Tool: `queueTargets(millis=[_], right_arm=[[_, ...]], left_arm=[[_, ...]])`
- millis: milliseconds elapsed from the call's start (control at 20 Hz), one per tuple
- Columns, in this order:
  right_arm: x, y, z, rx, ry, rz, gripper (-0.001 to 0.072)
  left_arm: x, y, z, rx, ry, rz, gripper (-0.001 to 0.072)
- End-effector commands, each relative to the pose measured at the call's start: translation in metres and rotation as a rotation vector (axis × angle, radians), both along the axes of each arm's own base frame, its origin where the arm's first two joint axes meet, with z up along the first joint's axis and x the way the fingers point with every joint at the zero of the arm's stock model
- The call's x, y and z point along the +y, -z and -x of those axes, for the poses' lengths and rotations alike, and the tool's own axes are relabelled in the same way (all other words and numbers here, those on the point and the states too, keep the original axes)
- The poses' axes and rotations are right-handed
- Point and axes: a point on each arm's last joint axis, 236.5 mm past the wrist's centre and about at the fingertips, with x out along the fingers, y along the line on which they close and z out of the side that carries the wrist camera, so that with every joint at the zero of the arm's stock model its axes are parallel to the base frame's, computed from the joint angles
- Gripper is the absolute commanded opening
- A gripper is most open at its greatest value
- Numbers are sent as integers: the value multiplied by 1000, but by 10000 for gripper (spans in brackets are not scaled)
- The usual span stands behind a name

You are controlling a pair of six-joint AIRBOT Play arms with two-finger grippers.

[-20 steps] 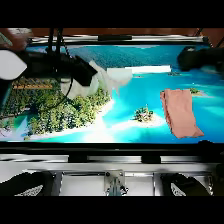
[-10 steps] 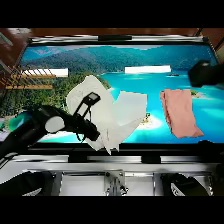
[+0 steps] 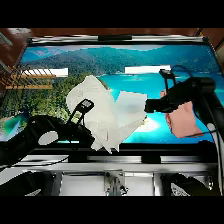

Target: Fold the shirts.

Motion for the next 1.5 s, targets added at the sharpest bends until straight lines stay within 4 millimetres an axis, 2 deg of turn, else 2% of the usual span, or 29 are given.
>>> queueTargets(millis=[0,200,400,550,800,950,1000,1050,1100,1150,1250,1300,1350,1400,1450], right_arm=[[10,59,2,189,30,-56,634],[20,94,0,329,102,-180,634],[20,122,8,420,111,-171,634],[22,129,6,426,122,-176,634],[21,133,-13,378,231,-183,634],[21,141,-9,416,244,-178,633],[22,144,-5,438,244,-180,605],[25,147,-2,461,247,-192,480],[29,148,-3,470,254,-209,310],[33,146,-6,461,263,-229,70],[40,126,-17,399,196,-268,47],[43,105,-28,331,141,-283,48],[44,73,-46,225,86,-293,47],[44,32,-67,92,44,-303,47],[44,-27,-93,-90,10,-317,47]], left_arm=[[15,-12,-9,-73,-19,-26,27],[16,-12,-10,-78,-19,-30,27],[17,-12,-12,-87,-19,-38,27],[17,-12,-12,-89,-19,-36,27],[7,-20,-22,-135,-26,15,27],[5,-22,-25,-147,-26,26,27],[4,-23,-25,-151,-26,30,27],[2,-25,-27,-159,-27,38,27],[1,-26,-29,-167,-27,47,27],[-1,-27,-30,-175,-26,53,27],[2,-37,-39,-223,-22,41,27],[6,-52,-52,-293,-12,19,27],[9,-78,-68,-393,14,-5,27],[14,-119,-88,-515,27,-11,27],[21,-169,-107,-637,-4,15,27]])
